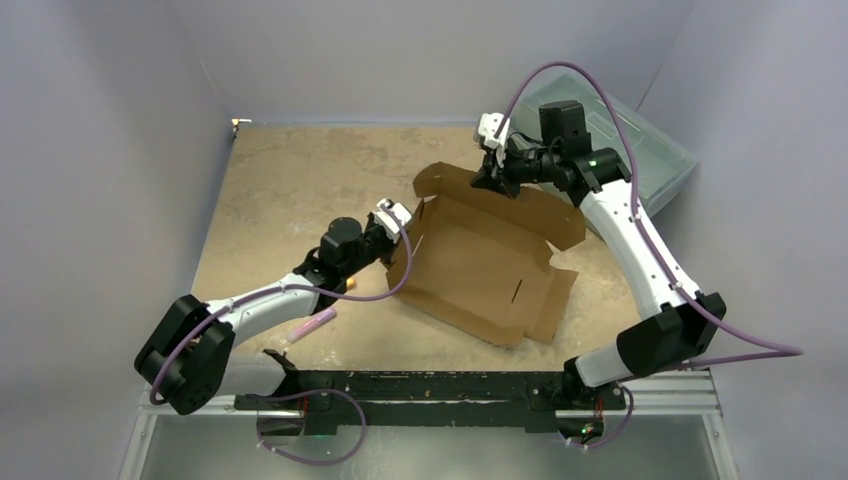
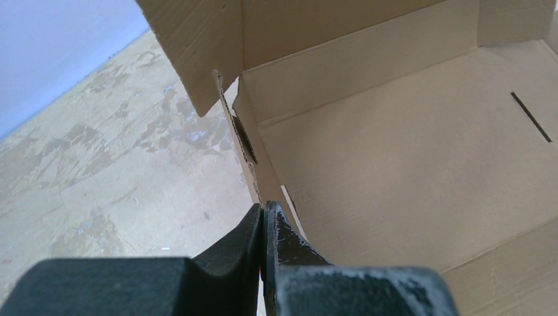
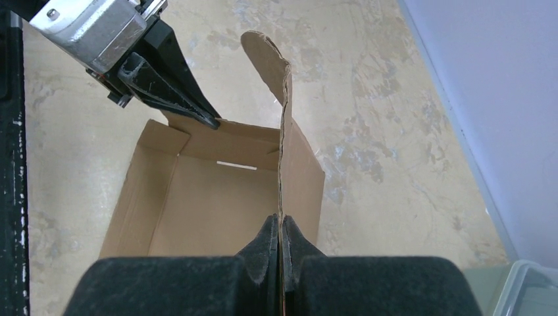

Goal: Fold the paper box
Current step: Fold the paper box at the center of the board.

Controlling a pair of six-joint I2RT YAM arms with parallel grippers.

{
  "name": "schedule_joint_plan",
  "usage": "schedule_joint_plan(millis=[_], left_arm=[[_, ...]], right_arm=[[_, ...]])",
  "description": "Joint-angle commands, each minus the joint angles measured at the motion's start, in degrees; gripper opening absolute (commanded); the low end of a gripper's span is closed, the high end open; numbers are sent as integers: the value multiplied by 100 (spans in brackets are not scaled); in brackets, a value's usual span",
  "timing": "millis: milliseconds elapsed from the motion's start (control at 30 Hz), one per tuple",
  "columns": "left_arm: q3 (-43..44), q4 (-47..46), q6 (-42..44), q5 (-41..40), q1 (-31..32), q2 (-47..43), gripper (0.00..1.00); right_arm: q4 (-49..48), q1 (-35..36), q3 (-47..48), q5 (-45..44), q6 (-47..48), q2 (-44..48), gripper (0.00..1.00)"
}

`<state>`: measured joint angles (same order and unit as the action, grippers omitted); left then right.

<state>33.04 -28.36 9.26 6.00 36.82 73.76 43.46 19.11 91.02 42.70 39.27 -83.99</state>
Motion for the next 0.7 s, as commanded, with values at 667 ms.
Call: schedule_joint_plan(millis=[667], left_arm=[[630,-450,-372,333,-11,-149,0]], right_arm=[[1139,482,1855,-477,1149,-552,0]])
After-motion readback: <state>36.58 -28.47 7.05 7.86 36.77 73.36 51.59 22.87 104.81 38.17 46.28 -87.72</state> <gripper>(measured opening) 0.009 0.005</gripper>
